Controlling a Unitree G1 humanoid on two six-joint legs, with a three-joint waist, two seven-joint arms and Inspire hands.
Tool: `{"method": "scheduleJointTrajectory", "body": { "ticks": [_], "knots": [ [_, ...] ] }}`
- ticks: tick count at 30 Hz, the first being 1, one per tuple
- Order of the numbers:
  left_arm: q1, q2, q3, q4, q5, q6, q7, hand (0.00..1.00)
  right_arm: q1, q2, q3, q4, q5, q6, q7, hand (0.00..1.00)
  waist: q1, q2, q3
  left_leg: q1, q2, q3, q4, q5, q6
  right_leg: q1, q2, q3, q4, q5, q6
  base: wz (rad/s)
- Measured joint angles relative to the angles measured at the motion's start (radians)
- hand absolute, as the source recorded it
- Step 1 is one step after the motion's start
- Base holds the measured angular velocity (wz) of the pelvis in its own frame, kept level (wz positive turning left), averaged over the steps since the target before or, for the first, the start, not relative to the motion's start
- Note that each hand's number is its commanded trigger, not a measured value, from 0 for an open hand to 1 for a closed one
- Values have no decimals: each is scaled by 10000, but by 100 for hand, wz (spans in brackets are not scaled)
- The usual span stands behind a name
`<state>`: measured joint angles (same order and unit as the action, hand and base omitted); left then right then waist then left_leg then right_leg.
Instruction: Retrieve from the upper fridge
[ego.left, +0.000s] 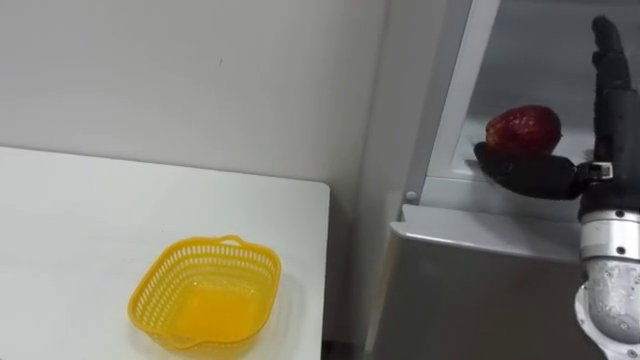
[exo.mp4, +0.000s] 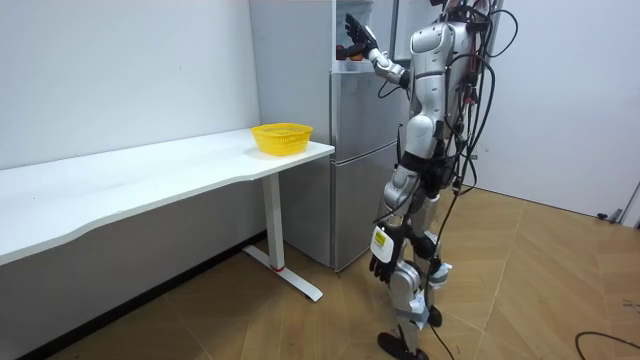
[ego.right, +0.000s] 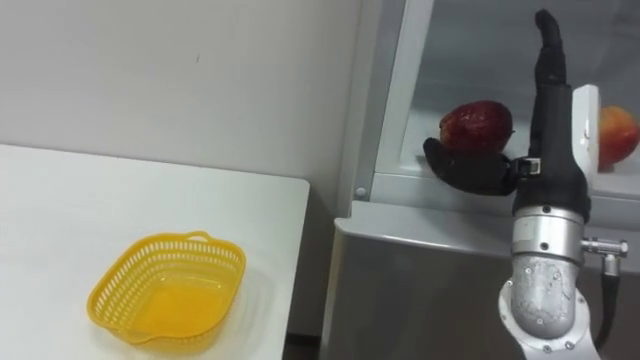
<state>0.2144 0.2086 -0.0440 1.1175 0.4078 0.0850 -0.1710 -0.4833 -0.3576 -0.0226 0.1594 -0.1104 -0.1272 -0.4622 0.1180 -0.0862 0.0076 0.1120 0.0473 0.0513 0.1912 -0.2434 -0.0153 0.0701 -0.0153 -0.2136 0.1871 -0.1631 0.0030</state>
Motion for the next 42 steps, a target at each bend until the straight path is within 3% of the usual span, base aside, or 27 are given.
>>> {"method": "scheduleJointTrajectory", "body": {
  "ticks": [3, 8, 14, 23, 27, 32, 33, 34, 35, 36, 42],
  "knots": [
    [3, 4, 4, -81, 43, 59, -126, 0, -101, -129, -7, 219, 277, 209, 416, 0, -41, 10, -10, -65, -6, 1, 69, 0, 0, -4, -10, -8, 0, 0, -1, 2],
    [11, 2, 0, -269, 454, 105, -343, 0, -106, -166, -11, 251, 500, 373, 1179, 0, -56, 129, -124, -45, -8, 1, 78, 0, 0, 13, -12, -7, 8, 7, -11, 0],
    [100, 6, 16, -426, 446, 185, -387, 0, -107, -352, -13, 288, 1029, 658, 1655, 0, -52, 134, -112, 3, -9, 4, 67, 0, 0, 52, -13, 2, 16, 7, -11, 0],
    [221, 15, 15, -765, 379, 421, -376, 0, -575, -685, -14, 1128, 1966, 973, 2355, 0, -69, -42, -11, 40, -11, 6, 80, 0, 1, 94, -17, -9, -3, 10, -17, 0],
    [223, 16, 11, -913, 367, 620, -367, 0, -708, -728, -1, 1496, 2238, 988, 2698, 0, -80, -108, -44, 59, -10, 6, 94, -1, 1, 117, -18, -10, 1, 13, -21, 0],
    [265, 27, 10, -1290, 350, 811, -318, 0, -1060, -798, 2, 2036, 2320, 1317, 3276, 0, -102, -161, -74, 46, 1, -5, 104, -5, -1, 126, -12, -19, 11, 31, -50, 0],
    [266, 31, 7, -1316, 352, 830, -302, 0, -1068, -810, 1, 2073, 2320, 1327, 3356, 27, -108, -173, -82, 43, 3, -8, 92, -6, -1, 130, -9, -26, 10, 31, -51, 0],
    [278, 34, 8, -1383, 352, 846, -279, 0, -1132, -834, 1, 2193, 2405, 1330, 3500, 64, -129, -183, -89, 43, 5, -15, 72, -8, -2, 143, -7, -37, 10, 31, -51, 0],
    [305, 34, 6, -1387, 348, 848, -278, 0, -1205, -890, 3, 2245, 2533, 1397, 3654, 87, -153, -190, -88, 43, 5, -20, 71, -7, -2, 146, -9, -51, 12, 34, -55, 0],
    [317, 36, 6, -1387, 349, 855, -276, 0, -1231, -922, 6, 2268, 2604, 1420, 3737, 100, -160, -192, -87, 42, 5, -23, 73, -7, -2, 146, -9, -55, 13, 35, -56, 0],
    [344, 60, 0, -1387, 340, 891, -99, 0, -1250, -1022, 2, 2308, 2682, 1431, 4101, 100, -198, -223, -88, 47, 6, -27, 129, -6, -2, 151, -9, -61, 16, 37, -59, 0]
  ]
}}
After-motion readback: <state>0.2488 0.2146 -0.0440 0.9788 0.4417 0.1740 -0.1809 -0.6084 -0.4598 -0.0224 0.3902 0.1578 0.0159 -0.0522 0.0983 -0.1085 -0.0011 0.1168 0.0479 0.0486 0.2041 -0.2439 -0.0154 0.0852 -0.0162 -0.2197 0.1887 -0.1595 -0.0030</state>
